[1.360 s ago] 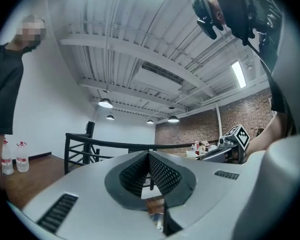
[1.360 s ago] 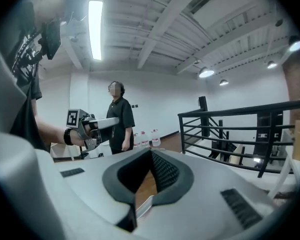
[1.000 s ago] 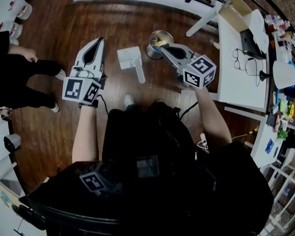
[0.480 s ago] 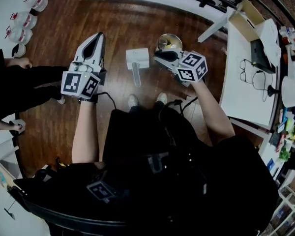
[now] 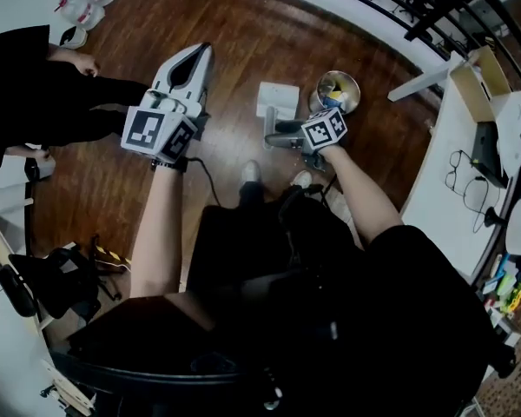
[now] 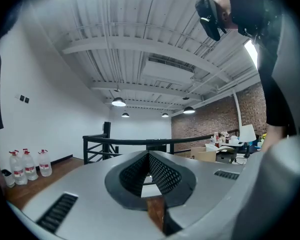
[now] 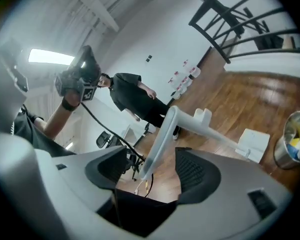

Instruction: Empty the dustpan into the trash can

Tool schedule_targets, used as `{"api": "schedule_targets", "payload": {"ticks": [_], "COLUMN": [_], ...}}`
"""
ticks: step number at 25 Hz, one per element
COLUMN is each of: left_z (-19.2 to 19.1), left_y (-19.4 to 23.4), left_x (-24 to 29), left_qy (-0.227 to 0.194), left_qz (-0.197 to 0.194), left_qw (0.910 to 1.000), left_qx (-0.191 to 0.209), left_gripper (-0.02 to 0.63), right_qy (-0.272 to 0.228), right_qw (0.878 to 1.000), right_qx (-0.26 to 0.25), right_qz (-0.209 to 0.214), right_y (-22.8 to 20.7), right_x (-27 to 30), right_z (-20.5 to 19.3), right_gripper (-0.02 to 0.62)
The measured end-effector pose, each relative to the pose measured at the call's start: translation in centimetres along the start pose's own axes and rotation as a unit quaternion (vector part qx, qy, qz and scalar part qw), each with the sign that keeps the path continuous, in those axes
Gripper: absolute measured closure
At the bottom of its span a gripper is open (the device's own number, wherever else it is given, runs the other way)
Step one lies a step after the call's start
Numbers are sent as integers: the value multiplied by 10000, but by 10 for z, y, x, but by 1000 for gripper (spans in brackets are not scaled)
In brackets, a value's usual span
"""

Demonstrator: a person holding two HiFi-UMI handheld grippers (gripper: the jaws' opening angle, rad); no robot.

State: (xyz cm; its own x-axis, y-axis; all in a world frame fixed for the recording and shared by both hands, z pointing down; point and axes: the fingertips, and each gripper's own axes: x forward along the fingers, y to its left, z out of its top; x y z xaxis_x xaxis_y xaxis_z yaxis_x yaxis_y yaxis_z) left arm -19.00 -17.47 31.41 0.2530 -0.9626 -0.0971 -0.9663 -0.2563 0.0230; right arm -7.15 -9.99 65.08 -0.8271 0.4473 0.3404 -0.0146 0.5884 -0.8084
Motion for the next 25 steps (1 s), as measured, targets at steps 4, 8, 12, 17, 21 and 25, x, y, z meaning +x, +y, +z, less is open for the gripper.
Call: {"api": "schedule_targets", "payload": {"ticks": [4,8,12,17,21,25], "left_z": [13,14,14,11,6,3], "left_y": [1,14,28,36,44,54], "left_x": [-14,-30,-41,-45,-51,-54], "left_qy": [-201,-37,-21,-20,31,47], "left_qz": [130,441,628,671,721,785], "left_qw": [9997,9990,9980,9977,9971,9963], "left_qx": [-65,-32,47,-22,-250,-347], "left_gripper": [603,603,603,603,603,603], "right_qy": [-210,-691,-869,-942,-885,-718], "right_qw": [9984,9879,9781,9752,9740,9775], "right_qx": [485,1161,1509,1794,1682,1651], "right_qz": [196,765,1137,892,1234,1099], "right_y": [-10,-9,0,-15,-4,-10], "right_x": [22,38,46,46,51,47], "right_z": [8,30,46,49,59,69], "right_gripper": [284,285,423,595,595,592]}}
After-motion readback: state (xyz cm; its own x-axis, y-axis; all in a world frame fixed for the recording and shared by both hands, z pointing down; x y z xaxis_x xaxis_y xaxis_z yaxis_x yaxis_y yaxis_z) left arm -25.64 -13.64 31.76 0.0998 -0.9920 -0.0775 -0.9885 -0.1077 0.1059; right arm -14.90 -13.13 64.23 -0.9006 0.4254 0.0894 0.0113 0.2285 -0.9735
